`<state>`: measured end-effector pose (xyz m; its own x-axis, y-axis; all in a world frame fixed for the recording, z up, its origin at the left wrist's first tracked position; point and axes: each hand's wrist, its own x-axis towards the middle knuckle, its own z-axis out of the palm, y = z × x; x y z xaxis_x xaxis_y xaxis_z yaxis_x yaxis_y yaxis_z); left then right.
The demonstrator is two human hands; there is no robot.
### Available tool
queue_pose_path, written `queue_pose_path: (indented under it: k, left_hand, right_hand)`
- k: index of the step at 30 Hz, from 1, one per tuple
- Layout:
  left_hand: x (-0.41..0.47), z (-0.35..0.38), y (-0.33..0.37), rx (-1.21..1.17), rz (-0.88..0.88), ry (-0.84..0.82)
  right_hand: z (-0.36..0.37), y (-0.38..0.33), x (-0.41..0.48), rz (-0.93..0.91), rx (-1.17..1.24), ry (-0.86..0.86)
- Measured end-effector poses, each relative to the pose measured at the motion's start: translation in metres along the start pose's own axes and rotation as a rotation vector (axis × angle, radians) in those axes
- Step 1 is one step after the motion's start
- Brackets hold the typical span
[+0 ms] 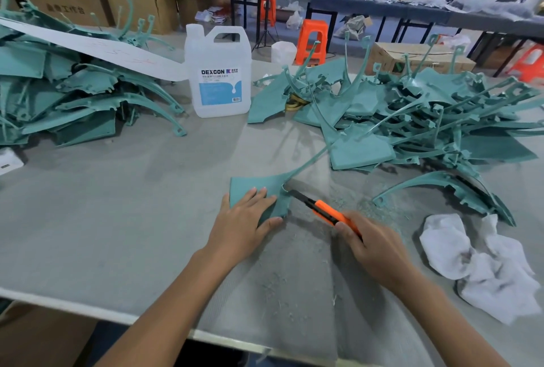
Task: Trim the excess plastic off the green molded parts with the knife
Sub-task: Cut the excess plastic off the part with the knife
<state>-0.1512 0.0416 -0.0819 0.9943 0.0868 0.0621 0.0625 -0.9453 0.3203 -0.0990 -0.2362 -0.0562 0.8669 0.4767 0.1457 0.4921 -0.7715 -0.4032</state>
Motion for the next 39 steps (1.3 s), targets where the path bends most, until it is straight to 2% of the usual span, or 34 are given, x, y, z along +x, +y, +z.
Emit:
queue_pose_path:
  k: [19,25,28,31,34,36,39]
  left_hand:
    - [-0.002,-0.003,0.000,-0.092,-0.029,0.010]
    - [0.005,-0.012,-0.007,-0.100,0.031,-0.022]
    - [0.014,-0.019,-0.003,-0.050,0.011,-0.060]
    - [0.023,-0.014,0.017,-0.005,-0.087,0.068]
    - [0.029,-0.007,0.015,-0.074,-0.052,0.173]
    - [0.030,-0.009,0.001,-0.129,0.021,0.160]
    - [0.030,-0.014,-0.011,-0.146,0.026,0.112]
  right_hand:
    - [-0.008,0.007,0.003,-0.039,0.051,-0.094]
    - [-0.009,0.004,0.009,-0.002,0.174,-0.009]
    - [-0.011,0.005,0.015,-0.004,0.125,0.038]
    - [-0.010,0.003,0.020,-0.026,0.048,0.136]
    - [-0.003,0.002,0.023,0.067,-0.105,0.207]
    - [0.003,0.004,0.022,0.080,-0.081,0.221]
    - [0.013,0.007,0.018,0.044,-0.079,0.214]
